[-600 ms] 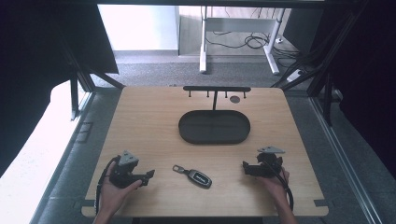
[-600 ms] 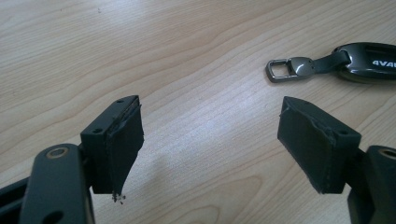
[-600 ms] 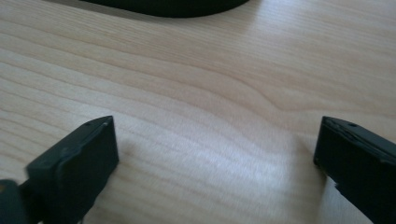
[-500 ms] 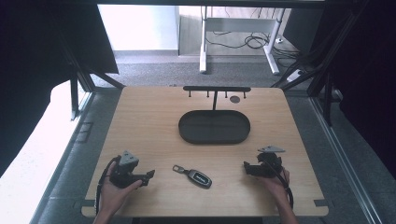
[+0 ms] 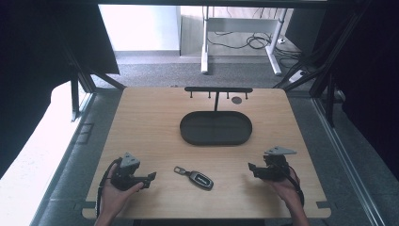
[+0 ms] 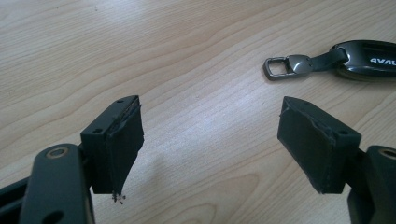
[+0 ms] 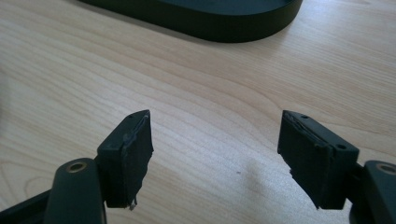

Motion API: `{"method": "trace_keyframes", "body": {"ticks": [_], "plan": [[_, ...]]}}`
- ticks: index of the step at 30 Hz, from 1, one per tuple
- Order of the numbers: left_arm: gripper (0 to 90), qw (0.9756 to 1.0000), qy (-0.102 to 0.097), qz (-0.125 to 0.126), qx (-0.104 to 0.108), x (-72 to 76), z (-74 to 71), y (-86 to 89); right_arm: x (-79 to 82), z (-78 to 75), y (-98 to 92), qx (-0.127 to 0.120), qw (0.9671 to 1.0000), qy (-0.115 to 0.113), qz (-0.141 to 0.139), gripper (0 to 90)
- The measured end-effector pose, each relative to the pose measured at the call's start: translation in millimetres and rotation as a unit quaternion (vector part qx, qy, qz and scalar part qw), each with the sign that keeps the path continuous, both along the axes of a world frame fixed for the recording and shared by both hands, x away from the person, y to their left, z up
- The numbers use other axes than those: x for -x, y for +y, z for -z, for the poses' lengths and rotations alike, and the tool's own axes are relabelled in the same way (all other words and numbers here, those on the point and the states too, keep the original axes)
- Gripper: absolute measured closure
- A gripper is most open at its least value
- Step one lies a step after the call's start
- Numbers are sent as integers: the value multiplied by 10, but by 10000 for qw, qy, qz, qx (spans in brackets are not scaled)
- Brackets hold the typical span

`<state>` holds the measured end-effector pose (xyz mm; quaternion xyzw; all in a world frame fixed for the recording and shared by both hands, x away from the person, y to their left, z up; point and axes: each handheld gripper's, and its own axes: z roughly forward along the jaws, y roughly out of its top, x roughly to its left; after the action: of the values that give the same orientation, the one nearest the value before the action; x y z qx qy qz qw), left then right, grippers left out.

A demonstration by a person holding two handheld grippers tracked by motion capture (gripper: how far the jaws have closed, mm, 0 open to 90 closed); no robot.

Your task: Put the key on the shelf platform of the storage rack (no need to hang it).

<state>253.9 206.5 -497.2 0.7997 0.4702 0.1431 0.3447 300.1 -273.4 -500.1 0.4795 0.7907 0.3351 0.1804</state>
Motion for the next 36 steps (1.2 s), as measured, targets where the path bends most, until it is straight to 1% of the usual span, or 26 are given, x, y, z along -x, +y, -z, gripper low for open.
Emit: {"method": "trace_keyframes", "body": {"ticks": [4, 8, 11, 13, 14, 16, 19, 21, 24, 25, 26, 28, 30, 31, 33, 34, 36], "plan": [[227, 10000, 4, 0, 1, -2, 1, 0, -1, -77, 5, 5, 10000, -2, -88, 292], [227, 10000, -14, 9, 13, 5, -10, 1, 18, -208, 35, 0, 9998, -67, -180, 303], [227, 10000, -11, 27, 24, 4, -13, 3, 42, -330, 101, 63, 9994, -106, -320, 308], [227, 10000, -22, 36, 29, 2, -16, 4, 54, -402, 147, 79, 9991, -92, -402, 313], [227, 10000, -25, 41, 29, 0, -18, 5, 56, -456, 184, 139, 9986, -97, -499, 317], [227, 10000, -29, 43, 27, -6, -18, 9, 54, -485, 207, 159, 9984, -76, -534, 319], [227, 10000, -22, 66, 29, -16, -16, 11, 38, -589, 301, 223, 9971, -22, -723, 334], [227, 10000, -23, 60, 41, -17, -15, 8, 32, -612, 327, 229, 9968, -8, -768, 334], [227, 10000, -16, 64, 42, -18, -16, 6, 11, -670, 413, 259, 9955, 40, -905, 336], [227, 10000, -16, 65, 40, -18, -16, 5, -4, -700, 478, 316, 9943, 62, -1014, 337], [227, 10000, -16, 66, 42, -17, -16, 5, -12, -714, 510, 339, 9937, 86, -1066, 337], [227, 10000, -18, 66, 50, -16, -17, 7, -20, -728, 543, 356, 9930, 108, -1117, 338], [227, 10000, -17, 63, 54, -16, -18, 8, -44, -766, 640, 419, 9906, 166, -1291, 341], [227, 10000, -24, 74, 44, -18, -17, 10, -44, -766, 640, 419, 9906, 166, -1291, 341], [227, 10000, -5, 71, 44, -18, -17, 10, -60, -786, 701, 454, 9893, 199, -1372, 342], [227, 10000, 2, 82, 34, -20, -16, 13, -79, -798, 753, 494, 9879, 234, -1451, 343], [227, 10000, 1, 79, 32, -20, -16, 13, -88, -804, 777, 514, 9873, 258, -1481, 343]]}}
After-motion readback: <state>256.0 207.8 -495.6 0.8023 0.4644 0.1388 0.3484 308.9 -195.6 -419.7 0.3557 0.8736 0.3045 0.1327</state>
